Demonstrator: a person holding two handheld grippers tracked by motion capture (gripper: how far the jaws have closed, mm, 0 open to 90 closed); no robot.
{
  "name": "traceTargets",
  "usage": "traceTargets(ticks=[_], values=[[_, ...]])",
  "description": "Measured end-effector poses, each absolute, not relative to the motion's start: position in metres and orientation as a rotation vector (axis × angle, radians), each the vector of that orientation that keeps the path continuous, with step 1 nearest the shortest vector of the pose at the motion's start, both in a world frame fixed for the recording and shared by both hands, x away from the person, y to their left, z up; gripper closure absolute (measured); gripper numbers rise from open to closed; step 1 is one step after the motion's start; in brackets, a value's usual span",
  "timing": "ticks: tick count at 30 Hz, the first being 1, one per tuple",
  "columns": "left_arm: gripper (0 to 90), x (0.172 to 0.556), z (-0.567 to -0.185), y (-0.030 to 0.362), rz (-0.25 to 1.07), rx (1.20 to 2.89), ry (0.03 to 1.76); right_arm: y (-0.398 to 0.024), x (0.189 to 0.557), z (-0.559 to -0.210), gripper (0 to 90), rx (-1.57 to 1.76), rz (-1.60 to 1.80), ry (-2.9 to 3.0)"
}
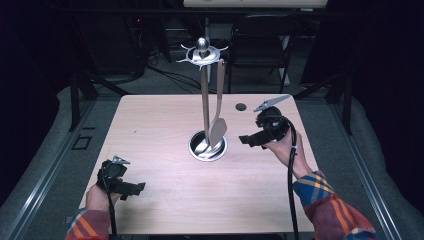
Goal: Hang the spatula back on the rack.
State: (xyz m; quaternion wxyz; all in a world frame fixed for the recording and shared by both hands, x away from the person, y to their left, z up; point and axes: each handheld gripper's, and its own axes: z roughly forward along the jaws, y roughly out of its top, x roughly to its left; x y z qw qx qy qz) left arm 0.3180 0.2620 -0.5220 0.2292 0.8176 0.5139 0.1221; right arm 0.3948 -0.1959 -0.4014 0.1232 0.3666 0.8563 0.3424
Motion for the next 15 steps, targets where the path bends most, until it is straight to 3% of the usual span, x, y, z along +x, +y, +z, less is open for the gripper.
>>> traceTargets(ticks=[15], values=[[0.0,0.317,-0.522,0.262,0.336,2.251,1.414,-0.216,0.355,-0.467,10.3,1.104,0.795,2.636]])
